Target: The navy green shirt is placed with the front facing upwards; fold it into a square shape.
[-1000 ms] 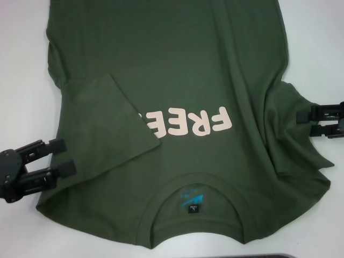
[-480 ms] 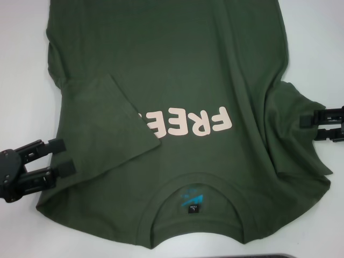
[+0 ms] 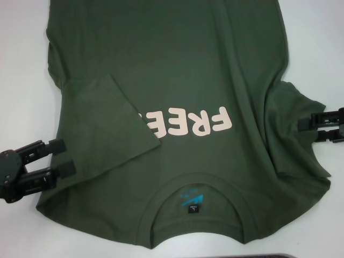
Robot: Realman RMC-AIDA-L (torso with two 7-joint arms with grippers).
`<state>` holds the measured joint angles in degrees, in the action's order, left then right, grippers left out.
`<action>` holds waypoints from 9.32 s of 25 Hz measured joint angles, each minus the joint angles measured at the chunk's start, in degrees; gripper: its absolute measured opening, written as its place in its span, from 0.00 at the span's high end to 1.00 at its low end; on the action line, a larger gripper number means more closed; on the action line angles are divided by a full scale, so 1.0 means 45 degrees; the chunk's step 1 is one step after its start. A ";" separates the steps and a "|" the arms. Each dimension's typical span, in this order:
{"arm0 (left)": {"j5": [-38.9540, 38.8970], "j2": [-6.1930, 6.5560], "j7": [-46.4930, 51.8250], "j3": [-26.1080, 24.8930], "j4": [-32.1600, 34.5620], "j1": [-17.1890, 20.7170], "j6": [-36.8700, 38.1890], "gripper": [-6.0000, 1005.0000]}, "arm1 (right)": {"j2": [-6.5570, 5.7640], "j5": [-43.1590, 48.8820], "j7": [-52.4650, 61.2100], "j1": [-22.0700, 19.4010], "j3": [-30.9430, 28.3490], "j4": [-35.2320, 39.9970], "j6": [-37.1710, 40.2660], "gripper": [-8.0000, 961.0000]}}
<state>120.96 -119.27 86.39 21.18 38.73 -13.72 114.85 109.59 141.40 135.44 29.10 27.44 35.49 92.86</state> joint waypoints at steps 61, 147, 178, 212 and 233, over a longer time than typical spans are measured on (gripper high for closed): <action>-0.0097 0.0019 0.0061 -0.0227 -0.0008 0.0050 0.0118 0.13 | -0.0262 -0.0039 0.1485 -0.0757 -0.0595 0.3204 0.1563 0.98; 0.0264 -0.0050 0.6170 -0.0473 0.0912 0.1246 0.0586 0.13 | 0.1960 -0.6021 -1.0034 -0.3573 -0.0897 0.3403 0.4588 0.05; 0.3647 0.0486 1.1727 -0.0546 0.1584 0.0402 -0.1583 0.13 | 0.1621 -0.5253 -0.7926 -0.2746 -0.1302 0.3339 0.4320 0.05; 0.4079 0.0389 1.1934 -0.0455 0.0760 -0.0115 -0.2524 0.13 | 0.1607 -0.5250 -0.7910 -0.2517 -0.1470 0.3133 0.4424 0.05; 0.4379 0.0420 1.1900 -0.0336 -0.0002 -0.0661 -0.3069 0.13 | 0.1524 -0.5250 -0.7911 -0.2405 -0.1491 0.2853 0.4411 0.05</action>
<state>140.66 -117.38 139.94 19.66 38.72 -16.70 101.04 116.45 117.78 99.84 18.27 20.74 48.33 112.71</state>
